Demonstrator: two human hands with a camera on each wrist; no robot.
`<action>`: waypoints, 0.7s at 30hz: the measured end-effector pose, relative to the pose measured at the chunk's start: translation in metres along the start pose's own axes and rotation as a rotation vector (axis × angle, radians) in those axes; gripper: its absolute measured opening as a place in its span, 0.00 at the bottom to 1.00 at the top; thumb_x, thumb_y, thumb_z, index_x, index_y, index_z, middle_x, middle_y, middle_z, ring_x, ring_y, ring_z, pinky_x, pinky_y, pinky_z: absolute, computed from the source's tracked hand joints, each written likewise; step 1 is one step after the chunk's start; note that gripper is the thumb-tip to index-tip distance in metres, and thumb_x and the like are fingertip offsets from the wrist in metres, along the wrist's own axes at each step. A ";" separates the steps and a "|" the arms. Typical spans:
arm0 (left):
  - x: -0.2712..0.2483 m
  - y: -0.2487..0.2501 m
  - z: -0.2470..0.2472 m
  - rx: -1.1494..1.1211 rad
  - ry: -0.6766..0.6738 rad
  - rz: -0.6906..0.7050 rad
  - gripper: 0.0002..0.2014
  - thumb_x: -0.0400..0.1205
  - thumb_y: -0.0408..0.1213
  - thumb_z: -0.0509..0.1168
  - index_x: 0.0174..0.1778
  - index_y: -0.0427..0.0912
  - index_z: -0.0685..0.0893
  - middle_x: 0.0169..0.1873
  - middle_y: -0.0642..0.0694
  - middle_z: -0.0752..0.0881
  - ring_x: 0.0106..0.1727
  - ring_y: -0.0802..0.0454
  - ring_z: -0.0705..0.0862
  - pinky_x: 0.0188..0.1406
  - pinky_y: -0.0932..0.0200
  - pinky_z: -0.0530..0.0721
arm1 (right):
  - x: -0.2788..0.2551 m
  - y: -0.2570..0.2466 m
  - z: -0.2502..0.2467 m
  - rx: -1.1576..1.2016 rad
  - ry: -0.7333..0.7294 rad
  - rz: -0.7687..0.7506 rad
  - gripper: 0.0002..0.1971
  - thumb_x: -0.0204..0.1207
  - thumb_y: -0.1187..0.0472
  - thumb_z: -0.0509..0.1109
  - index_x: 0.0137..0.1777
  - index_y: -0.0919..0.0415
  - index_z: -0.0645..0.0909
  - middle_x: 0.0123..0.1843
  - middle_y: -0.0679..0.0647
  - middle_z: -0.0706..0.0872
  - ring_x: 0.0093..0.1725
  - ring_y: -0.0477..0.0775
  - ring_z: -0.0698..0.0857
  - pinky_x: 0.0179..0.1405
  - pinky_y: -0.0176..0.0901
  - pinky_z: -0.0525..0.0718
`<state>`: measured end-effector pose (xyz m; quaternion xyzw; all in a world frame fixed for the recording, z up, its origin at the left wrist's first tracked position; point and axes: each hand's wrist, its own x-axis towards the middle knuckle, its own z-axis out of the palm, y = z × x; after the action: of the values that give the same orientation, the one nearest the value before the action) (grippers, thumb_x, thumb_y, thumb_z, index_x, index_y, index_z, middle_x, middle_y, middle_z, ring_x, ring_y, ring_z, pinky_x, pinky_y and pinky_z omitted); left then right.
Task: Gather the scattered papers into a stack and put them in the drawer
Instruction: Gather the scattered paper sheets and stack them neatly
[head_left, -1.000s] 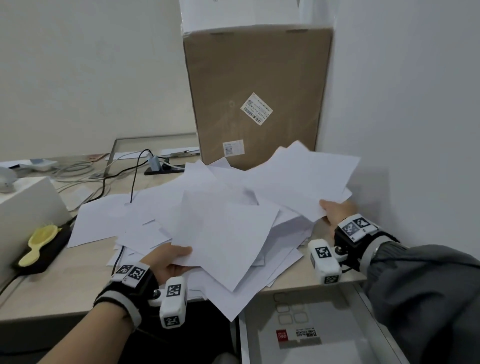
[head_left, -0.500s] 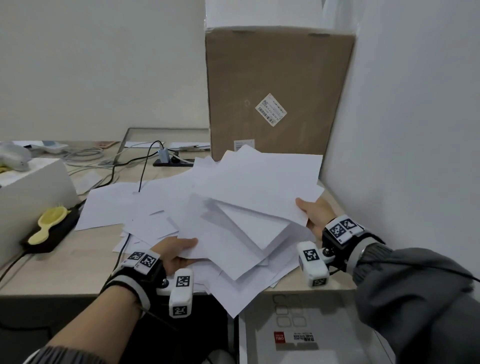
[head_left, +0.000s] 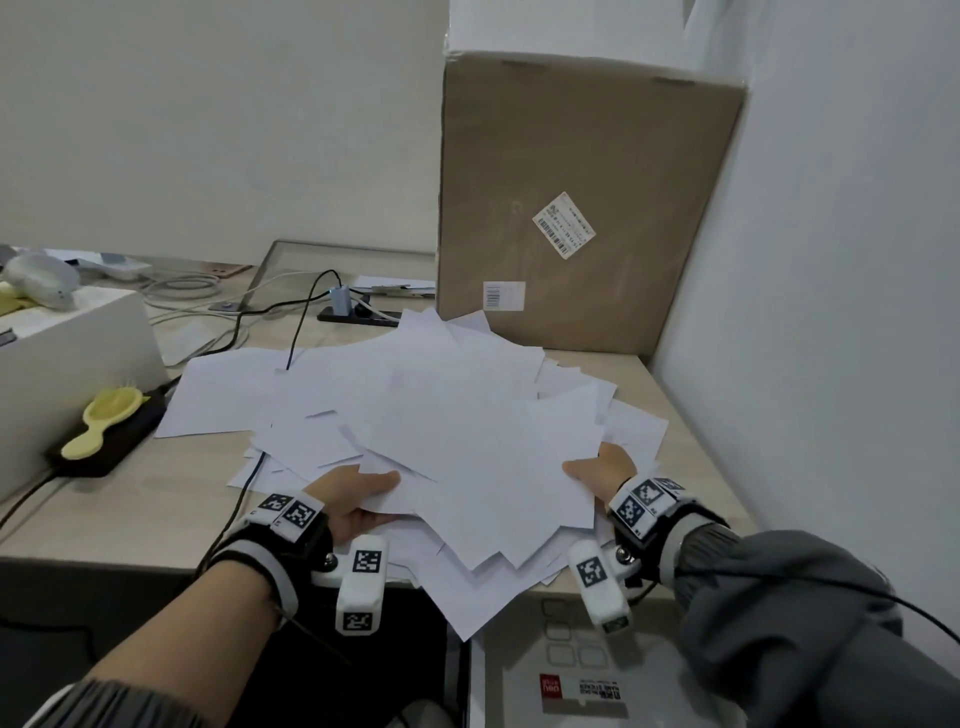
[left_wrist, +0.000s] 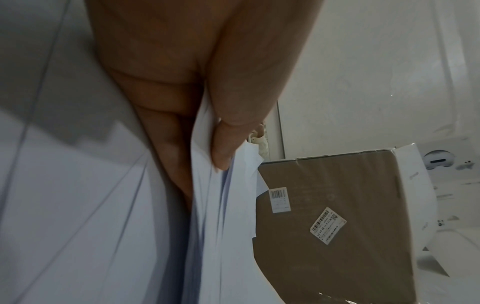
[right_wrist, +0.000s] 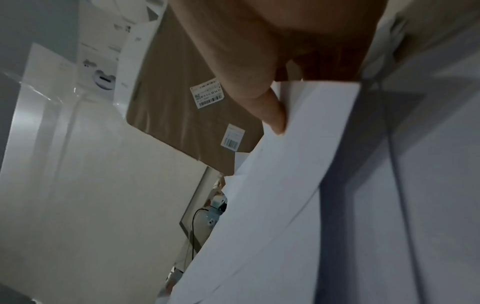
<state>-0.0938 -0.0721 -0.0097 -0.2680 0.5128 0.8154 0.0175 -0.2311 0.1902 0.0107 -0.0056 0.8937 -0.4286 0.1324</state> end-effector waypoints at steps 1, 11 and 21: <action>0.001 -0.001 -0.001 -0.004 -0.001 0.007 0.09 0.83 0.24 0.61 0.58 0.28 0.80 0.52 0.30 0.86 0.44 0.37 0.88 0.25 0.47 0.89 | 0.003 0.000 -0.001 0.016 -0.005 -0.001 0.15 0.75 0.66 0.69 0.59 0.75 0.82 0.59 0.68 0.86 0.59 0.66 0.84 0.54 0.51 0.82; -0.004 0.001 0.000 0.009 -0.005 0.021 0.08 0.85 0.29 0.61 0.55 0.28 0.80 0.37 0.36 0.91 0.33 0.43 0.92 0.25 0.52 0.89 | 0.015 -0.004 -0.021 0.043 -0.061 0.155 0.10 0.72 0.62 0.75 0.43 0.70 0.80 0.39 0.64 0.85 0.38 0.62 0.85 0.37 0.49 0.83; -0.018 0.009 0.017 0.085 0.013 -0.143 0.15 0.83 0.42 0.66 0.58 0.35 0.81 0.50 0.34 0.87 0.50 0.39 0.86 0.36 0.45 0.90 | -0.037 0.003 0.019 0.601 -0.047 0.116 0.05 0.75 0.65 0.72 0.47 0.67 0.82 0.42 0.63 0.88 0.32 0.59 0.85 0.24 0.40 0.81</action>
<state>-0.0887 -0.0574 0.0115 -0.3081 0.5267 0.7878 0.0837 -0.1904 0.1825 0.0055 0.0747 0.7223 -0.6654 0.1731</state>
